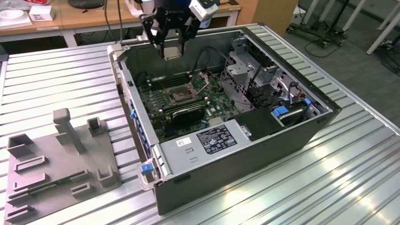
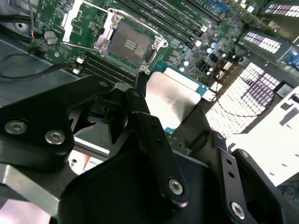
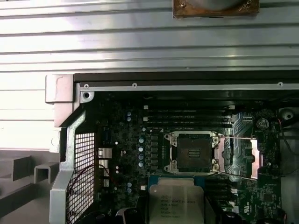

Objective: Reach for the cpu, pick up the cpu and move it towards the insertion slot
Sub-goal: 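Pick up the cpu and move it towards the insertion slot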

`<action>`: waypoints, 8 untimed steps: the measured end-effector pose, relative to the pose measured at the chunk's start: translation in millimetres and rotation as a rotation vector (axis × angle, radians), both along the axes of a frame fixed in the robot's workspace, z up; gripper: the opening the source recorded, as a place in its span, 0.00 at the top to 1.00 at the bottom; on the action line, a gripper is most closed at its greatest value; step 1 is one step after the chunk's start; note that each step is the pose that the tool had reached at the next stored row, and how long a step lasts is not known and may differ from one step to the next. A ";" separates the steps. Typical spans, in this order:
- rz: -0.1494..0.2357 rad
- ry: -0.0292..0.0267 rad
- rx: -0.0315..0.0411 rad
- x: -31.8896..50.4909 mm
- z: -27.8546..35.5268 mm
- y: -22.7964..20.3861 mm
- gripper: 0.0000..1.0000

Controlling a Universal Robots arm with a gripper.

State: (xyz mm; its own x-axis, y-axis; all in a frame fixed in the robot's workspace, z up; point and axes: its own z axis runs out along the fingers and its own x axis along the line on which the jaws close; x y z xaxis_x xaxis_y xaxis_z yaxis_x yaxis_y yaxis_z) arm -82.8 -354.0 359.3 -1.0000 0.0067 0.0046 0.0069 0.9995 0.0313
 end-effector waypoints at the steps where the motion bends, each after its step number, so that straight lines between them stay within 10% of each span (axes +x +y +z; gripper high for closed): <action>1: 0.000 -0.0001 0.0000 1.4 -0.1 2.4 0.46; 8: 0.000 0.0000 -0.0004 13.6 -1.1 16.3 0.46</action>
